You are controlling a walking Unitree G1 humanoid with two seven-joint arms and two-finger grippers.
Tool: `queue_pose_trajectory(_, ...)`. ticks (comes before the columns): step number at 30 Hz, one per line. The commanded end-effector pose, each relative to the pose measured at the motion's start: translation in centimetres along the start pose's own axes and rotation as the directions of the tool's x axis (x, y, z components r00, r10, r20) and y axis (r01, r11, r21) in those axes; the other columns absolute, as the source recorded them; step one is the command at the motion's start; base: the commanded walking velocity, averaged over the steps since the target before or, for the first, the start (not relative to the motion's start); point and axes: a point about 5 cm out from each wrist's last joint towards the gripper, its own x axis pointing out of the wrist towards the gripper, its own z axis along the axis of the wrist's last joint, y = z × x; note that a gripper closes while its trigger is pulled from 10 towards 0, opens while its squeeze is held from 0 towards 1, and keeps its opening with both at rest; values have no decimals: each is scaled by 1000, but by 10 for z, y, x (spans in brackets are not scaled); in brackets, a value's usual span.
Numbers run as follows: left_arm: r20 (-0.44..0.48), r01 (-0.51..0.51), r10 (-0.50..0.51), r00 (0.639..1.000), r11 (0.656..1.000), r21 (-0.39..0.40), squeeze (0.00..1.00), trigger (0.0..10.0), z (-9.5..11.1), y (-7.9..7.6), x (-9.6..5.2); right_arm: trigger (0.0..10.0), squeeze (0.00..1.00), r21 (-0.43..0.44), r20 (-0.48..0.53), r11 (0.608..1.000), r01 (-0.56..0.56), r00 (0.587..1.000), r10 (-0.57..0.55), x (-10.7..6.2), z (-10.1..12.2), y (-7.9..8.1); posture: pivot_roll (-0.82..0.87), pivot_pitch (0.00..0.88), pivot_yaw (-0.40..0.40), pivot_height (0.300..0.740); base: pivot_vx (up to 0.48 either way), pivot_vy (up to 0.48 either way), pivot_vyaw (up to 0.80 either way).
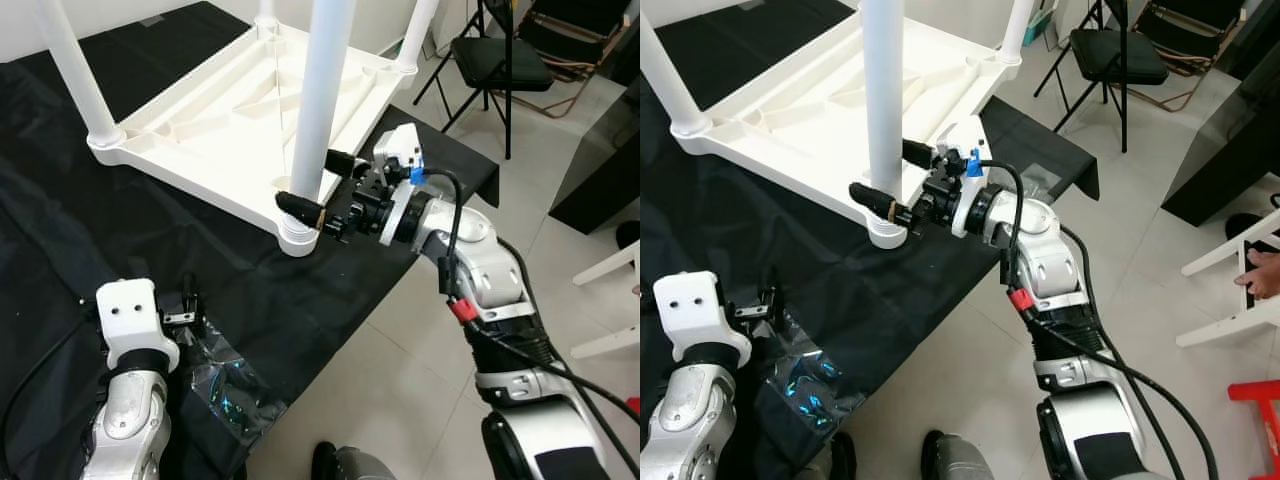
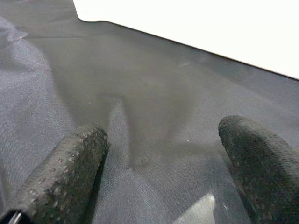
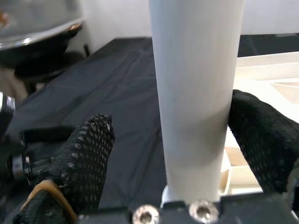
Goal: Building children table
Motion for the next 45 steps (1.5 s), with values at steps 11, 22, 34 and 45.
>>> queue_pose_trajectory(11, -21, -4, 4, 1000, 1000, 23, 0, 10000, 4, 5, -13, 3961, 0, -73, -15, 996, -53, 999, 52, 4, 11, -28, 79, 297, -116, 740, 0, 0, 0)
queue_pose_trajectory(22, -27, -3, 4, 1000, 1000, 30, 0, 10000, 6, 3, -15, 0, 0, -60, 0, 996, -68, 998, 68, 7, -3, -25, 81, 301, -112, 740, 0, 0, 0)
queue_pose_trajectory(34, -31, -5, 6, 999, 1000, 30, 0, 10000, 4, 0, -13, 0, 0, -71, -42, 838, 541, 838, -545, 0, -27, -16, 72, 250, -165, 740, 0, 0, 0)
queue_pose_trajectory(45, -56, 19, -16, 998, 999, 44, 0, 10000, -7, 0, 14, 0, 0, 20, -86, 655, 755, 654, -751, 42, -62, 37, 21, 155, -68, 740, 0, 0, 0)
